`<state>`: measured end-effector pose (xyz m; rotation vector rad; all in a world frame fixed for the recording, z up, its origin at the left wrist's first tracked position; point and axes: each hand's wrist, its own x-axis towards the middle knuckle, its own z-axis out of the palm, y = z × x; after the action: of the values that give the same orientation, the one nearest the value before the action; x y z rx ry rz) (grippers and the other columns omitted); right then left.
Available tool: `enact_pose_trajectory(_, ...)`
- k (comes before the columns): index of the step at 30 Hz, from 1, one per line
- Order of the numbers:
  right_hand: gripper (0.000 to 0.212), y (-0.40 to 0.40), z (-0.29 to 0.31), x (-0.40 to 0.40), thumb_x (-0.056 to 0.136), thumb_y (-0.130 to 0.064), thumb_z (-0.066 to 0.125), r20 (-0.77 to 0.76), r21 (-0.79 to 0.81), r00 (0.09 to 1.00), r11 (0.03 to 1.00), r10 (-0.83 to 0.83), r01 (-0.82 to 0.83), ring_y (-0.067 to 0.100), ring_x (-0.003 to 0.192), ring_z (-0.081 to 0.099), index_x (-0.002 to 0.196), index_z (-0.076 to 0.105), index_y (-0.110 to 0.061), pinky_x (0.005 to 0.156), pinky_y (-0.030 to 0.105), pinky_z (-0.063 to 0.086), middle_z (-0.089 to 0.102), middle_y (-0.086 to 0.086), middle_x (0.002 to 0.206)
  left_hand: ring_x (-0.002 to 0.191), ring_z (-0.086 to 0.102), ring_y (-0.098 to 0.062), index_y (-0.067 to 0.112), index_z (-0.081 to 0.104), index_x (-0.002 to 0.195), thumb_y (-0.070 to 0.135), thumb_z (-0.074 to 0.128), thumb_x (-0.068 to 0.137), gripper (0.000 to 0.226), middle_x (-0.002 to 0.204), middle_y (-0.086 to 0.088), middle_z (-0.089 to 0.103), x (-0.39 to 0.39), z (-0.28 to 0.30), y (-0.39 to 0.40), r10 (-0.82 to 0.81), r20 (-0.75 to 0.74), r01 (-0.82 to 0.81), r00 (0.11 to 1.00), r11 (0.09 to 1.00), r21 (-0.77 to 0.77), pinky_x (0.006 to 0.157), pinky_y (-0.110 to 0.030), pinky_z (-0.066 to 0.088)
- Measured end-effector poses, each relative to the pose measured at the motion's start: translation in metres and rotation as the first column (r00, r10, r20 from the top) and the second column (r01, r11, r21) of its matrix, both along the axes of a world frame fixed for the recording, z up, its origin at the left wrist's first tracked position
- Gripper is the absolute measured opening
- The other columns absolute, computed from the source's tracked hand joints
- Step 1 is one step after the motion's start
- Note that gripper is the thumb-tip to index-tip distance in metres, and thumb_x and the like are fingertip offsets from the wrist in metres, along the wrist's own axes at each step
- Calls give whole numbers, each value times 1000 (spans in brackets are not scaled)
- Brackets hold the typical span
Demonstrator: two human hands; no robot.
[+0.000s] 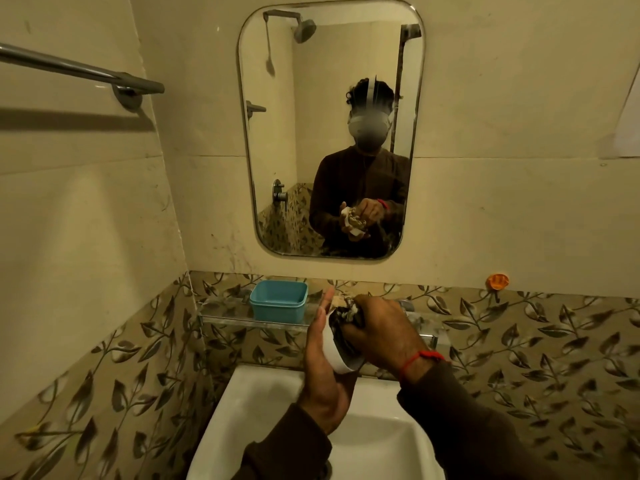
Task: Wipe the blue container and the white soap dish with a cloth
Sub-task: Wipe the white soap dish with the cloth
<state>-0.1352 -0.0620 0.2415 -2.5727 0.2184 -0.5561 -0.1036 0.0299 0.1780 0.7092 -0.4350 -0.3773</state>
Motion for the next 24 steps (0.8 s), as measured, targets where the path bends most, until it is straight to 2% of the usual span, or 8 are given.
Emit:
enact_pose_trajectory(3, 16, -2, -2, -3, 88, -24, 65, 127, 66, 987, 992, 94, -103, 16, 88, 61, 103, 67, -18, 74, 24, 50, 68, -1, 96, 134, 56, -35, 29, 46, 150, 51, 59, 90, 66, 149, -15, 55, 7, 5, 5, -29, 20, 29, 999, 999, 17, 98, -54, 53)
enact_pose_trajectory(7, 22, -5, 2, -12, 90, -21, 65, 183, 155, 963, 962, 197, -226, 15, 96, 63, 111, 67, -20, 86, 37, 56, 68, -3, 103, 135, 54, -38, 33, 45, 150, 59, 57, 92, 65, 149, -16, 54, 15, 9, 9, -112, 11, 112, 994, 994, 13, 97, -55, 52)
enact_pose_trajectory(10, 21, 8, 6, -16, 89, -22, 65, 200, 169, 906, 897, 374, -408, 4, 96, 59, 110, 67, -22, 85, 30, 54, 66, -9, 104, 135, 54, -37, 30, 47, 149, 68, 49, 93, 68, 149, -18, 53, 18, 6, 8, -162, -60, 162, 985, 987, -1, 99, -52, 52)
enact_pose_trajectory(13, 19, 13, 17, -15, 92, -29, 60, 68, 14, 873, 874, 483, -485, 2, 90, 58, 108, 66, -19, 78, 24, 52, 66, -8, 101, 138, 49, -40, 28, 48, 149, 70, 47, 93, 70, 151, -19, 51, 16, -1, 7, -256, -150, 249, 955, 967, -60, 106, -60, 45)
enact_pose_trajectory(15, 21, 7, 27, -14, 94, -27, 60, -97, -15, 855, 859, 509, -512, 9, 95, 61, 113, 64, -18, 83, 29, 55, 67, -2, 107, 139, 47, -41, 31, 49, 148, 70, 45, 93, 68, 151, -19, 51, 16, -8, 10, -309, -145, 297, 940, 950, -95, 113, -65, 35)
enact_pose_trajectory(17, 24, 0, 33, -14, 94, -24, 61, -201, -33, 815, 827, 544, -561, 14, 99, 62, 117, 63, -15, 86, 31, 56, 67, 2, 112, 138, 49, -42, 33, 49, 148, 69, 40, 94, 65, 150, -19, 52, 18, -15, 14, -312, -115, 306, 943, 949, -72, 115, -65, 32)
enact_pose_trajectory(21, 24, -9, 39, -15, 92, -19, 62, -242, 17, 763, 789, 599, -614, 14, 94, 65, 114, 62, -11, 80, 28, 57, 68, 4, 109, 137, 50, -41, 33, 53, 145, 67, 35, 96, 62, 149, -17, 54, 12, -11, 15, -360, -139, 355, 922, 933, -60, 111, -61, 40)
enact_pose_trajectory(24, 20, -13, 40, -17, 87, -21, 65, -241, 80, 753, 786, 612, -613, 7, 84, 67, 106, 65, -14, 73, 24, 59, 70, 0, 101, 141, 45, -41, 31, 51, 147, 68, 39, 95, 64, 152, -19, 49, 8, -10, 16, -369, -178, 367, 912, 929, -41, 114, -64, 34)
